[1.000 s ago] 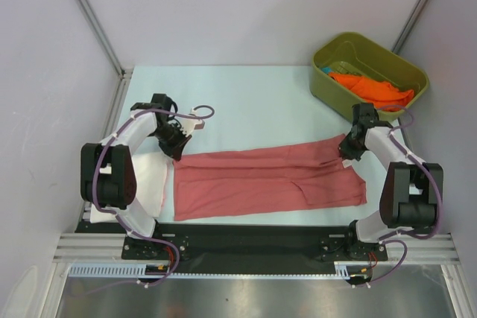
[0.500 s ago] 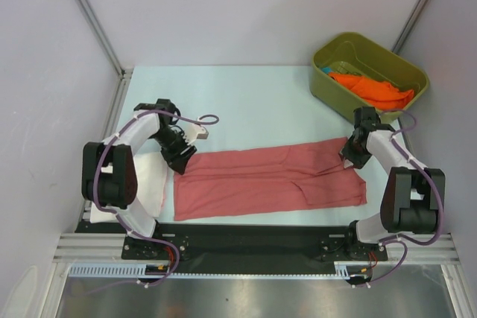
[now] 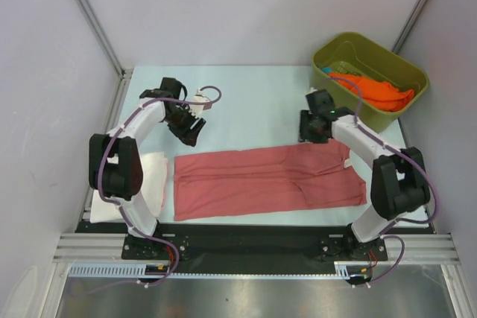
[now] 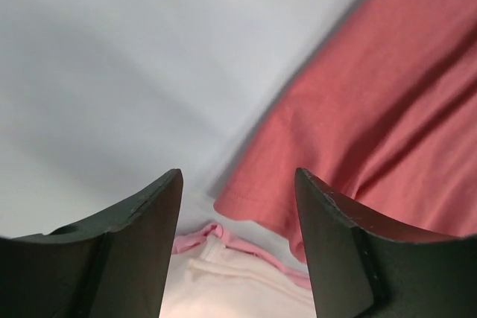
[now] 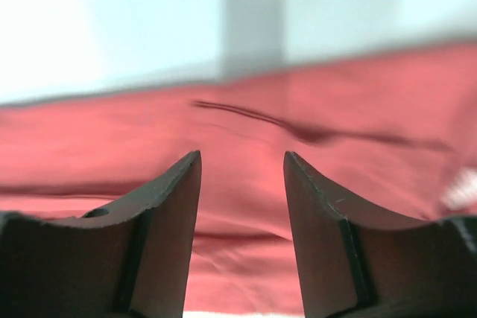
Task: Fold and stack the t-shirts
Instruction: Fold the tshirt
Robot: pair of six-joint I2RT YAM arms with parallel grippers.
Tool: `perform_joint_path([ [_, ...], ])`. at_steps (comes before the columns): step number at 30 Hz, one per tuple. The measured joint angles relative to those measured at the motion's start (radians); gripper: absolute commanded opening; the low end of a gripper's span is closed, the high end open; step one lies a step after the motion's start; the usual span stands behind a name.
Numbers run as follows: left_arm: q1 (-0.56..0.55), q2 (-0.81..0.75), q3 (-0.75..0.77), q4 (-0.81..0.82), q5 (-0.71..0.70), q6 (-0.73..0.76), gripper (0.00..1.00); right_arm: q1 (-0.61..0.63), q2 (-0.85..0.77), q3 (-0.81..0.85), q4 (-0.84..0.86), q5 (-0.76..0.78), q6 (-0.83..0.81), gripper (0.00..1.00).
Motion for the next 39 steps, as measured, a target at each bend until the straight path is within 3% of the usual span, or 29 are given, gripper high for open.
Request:
perform_joint_path([
  [4,-0.004,0.003,-0.062,0.075,-0.093,-0.058,0.68,0.098,0.105,0.072,0.019,-0.042,-0.036,0.49],
  [11,0.0,0.042,-0.145,0.14,-0.209,-0.109,0.66,0.129,0.281,0.151,-0.002,-0.042,-0.029,0.38],
  [14,0.0,0.043,-0.156,0.146,-0.223,-0.116,0.67,0.132,0.301,0.156,-0.017,-0.032,-0.021,0.27],
  [18,0.0,0.043,-0.156,0.158,-0.223,-0.117,0.67,0.135,0.303,0.158,-0.022,-0.021,-0.012,0.05],
  [20,0.0,0.043,-0.156,0.159,-0.223,-0.117,0.67,0.136,0.306,0.161,-0.025,-0.011,-0.01,0.0],
  [39,0.0,0.043,-0.155,0.159,-0.224,-0.115,0.67,0.222,0.22,0.156,-0.008,0.028,-0.062,0.0],
])
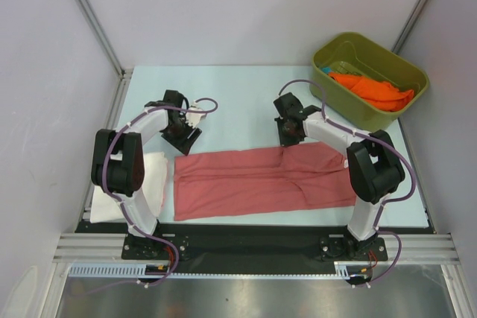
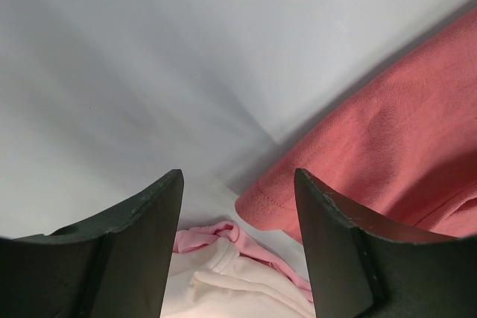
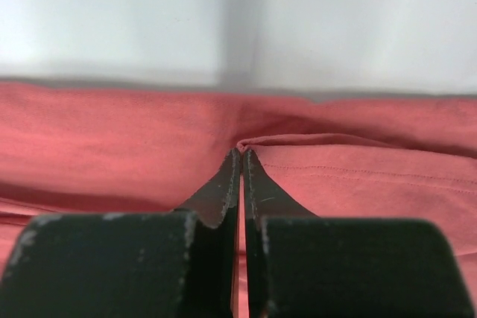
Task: Fold and stack the t-shirts
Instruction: Fold the tshirt
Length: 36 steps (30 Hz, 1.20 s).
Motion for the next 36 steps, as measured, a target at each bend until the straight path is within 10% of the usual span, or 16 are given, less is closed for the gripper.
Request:
perform_joint_path([
  [16,0.0,0.0,0.0,0.0,-0.002,0.002,0.67,0.0,0.0,-0.086,0.064,-0.151,-0.056,0.08],
  [23,0.0,0.0,0.001,-0.003,-0.001,0.002,0.67,-0.002,-0.001,-0.09,0.09,-0.211,-0.07,0.81],
  [36,-0.066,-0.026,0.224,-0.022,0.204,-0.025,0.69,-0.367,-0.374,-0.234,0.098,-0.124,0.084,0.55],
])
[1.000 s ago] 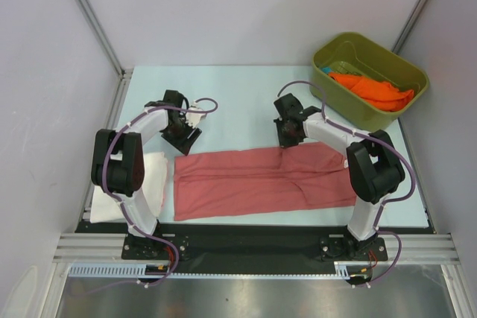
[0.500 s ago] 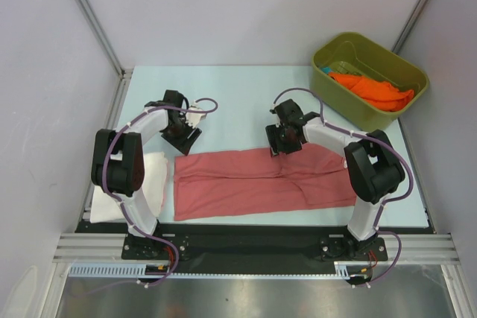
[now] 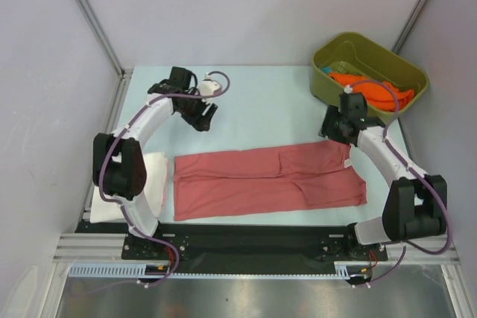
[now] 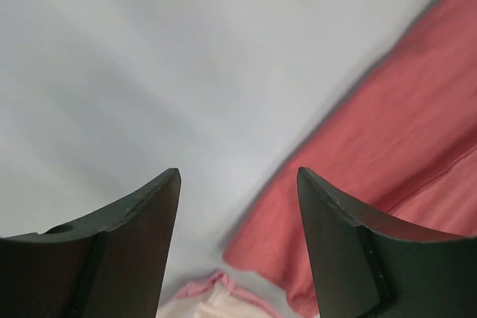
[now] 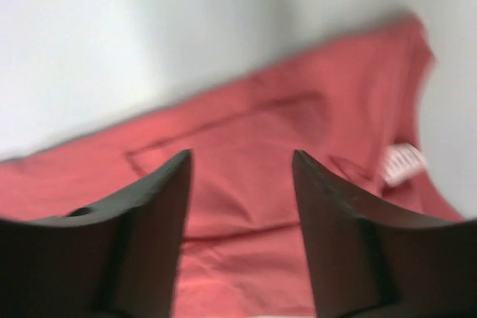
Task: Fold and stack the t-shirts
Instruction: Fold the tshirt
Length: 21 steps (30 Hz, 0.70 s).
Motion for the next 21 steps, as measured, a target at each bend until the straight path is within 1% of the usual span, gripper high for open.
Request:
perform_joint_path([
  [1,-0.026,0.0,0.019,0.006,0.014,-0.004,0.68,-0.022,-0.023,-0.031,-0.009,0.018,0.019,0.49],
  [2,-0.061,0.005,0.038,0.014,0.023,-0.013,0.67,-0.044,-0.047,-0.069,-0.015,0.032,0.04,0.4],
  [4,-0.144,0.026,0.084,0.025,0.041,-0.027,0.64,-0.098,-0.086,-0.146,-0.041,0.047,0.075,0.37],
  [7,-0.269,0.091,0.149,0.066,0.072,-0.06,0.62,-0.187,-0.107,-0.212,-0.059,0.047,0.122,0.38],
  [8,-0.305,0.119,0.168,0.086,0.085,-0.077,0.62,-0.217,-0.107,-0.225,-0.059,0.05,0.14,0.42],
  [9,-0.346,0.15,0.18,0.112,0.098,-0.101,0.62,-0.23,-0.107,-0.235,-0.058,0.05,0.154,0.44],
  [12,-0.422,0.213,0.182,0.182,0.112,-0.158,0.64,-0.233,-0.106,-0.261,-0.042,0.039,0.185,0.45],
  [15,-0.472,0.259,0.166,0.261,0.113,-0.22,0.65,-0.23,-0.101,-0.3,-0.013,0.031,0.202,0.44],
  [18,-0.494,0.282,0.143,0.323,0.109,-0.277,0.66,-0.23,-0.074,-0.321,0.007,0.027,0.21,0.42],
  [21,-0.501,0.32,0.143,0.372,0.101,-0.328,0.66,-0.23,-0.043,-0.323,0.028,0.027,0.214,0.36],
])
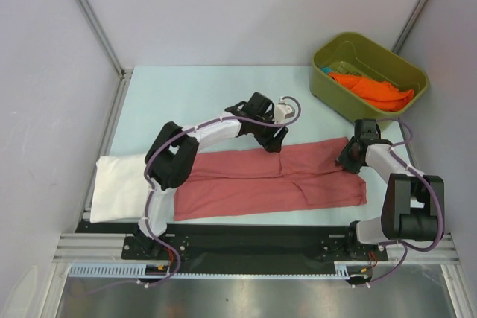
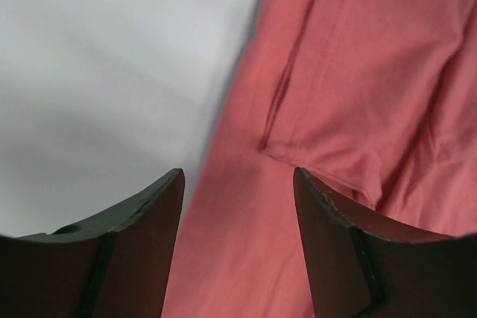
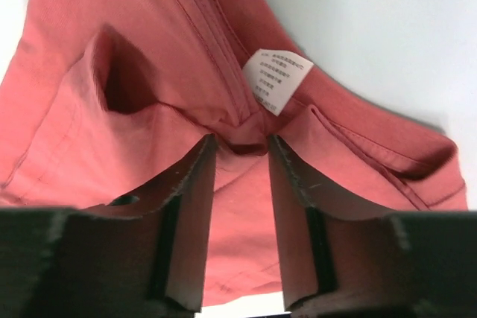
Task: Fold and stack the t-shirts
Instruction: Fold the tshirt
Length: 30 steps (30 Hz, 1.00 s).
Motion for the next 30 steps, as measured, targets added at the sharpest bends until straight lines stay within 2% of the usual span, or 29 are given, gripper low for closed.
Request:
perform_joint_path([
  [4,-0.001,0.074,0.031,0.024,-0.018,-0.058,0.63,0.0,0.018,0.0,0.026,0.002,0.001,0.15],
  [8,-0.006,0.111,0.05,0.039,-0.034,-0.088,0.57,0.0,0.018,0.0,0.031,0.006,0.001,0.0],
  [11,-0.017,0.12,0.06,0.046,-0.05,-0.114,0.5,0.0,0.013,0.003,0.016,0.015,-0.001,0.0],
  [14,-0.027,0.13,0.064,0.06,-0.055,-0.143,0.34,0.0,-0.007,0.012,-0.011,0.025,-0.004,0.0],
  [15,-0.029,0.132,0.064,0.062,-0.058,-0.147,0.24,0.0,-0.018,0.017,-0.024,0.028,-0.005,0.0],
  [17,-0.031,0.136,0.064,0.064,-0.061,-0.165,0.15,0.0,-0.042,0.022,-0.045,0.034,-0.007,0.0],
  [18,-0.031,0.138,0.064,0.065,-0.064,-0.167,0.07,0.001,-0.054,0.022,-0.055,0.036,-0.008,0.0],
  [22,-0.031,0.138,0.064,0.063,-0.067,-0.177,0.0,0.001,-0.069,0.022,-0.094,0.04,-0.007,0.0],
  [28,-0.023,0.138,0.064,0.062,-0.067,-0.18,0.0,0.002,-0.061,-0.002,-0.101,0.059,-0.001,0.0],
  [30,-0.022,0.138,0.064,0.061,-0.066,-0.18,0.0,0.002,-0.045,-0.005,-0.1,0.062,-0.002,0.04],
])
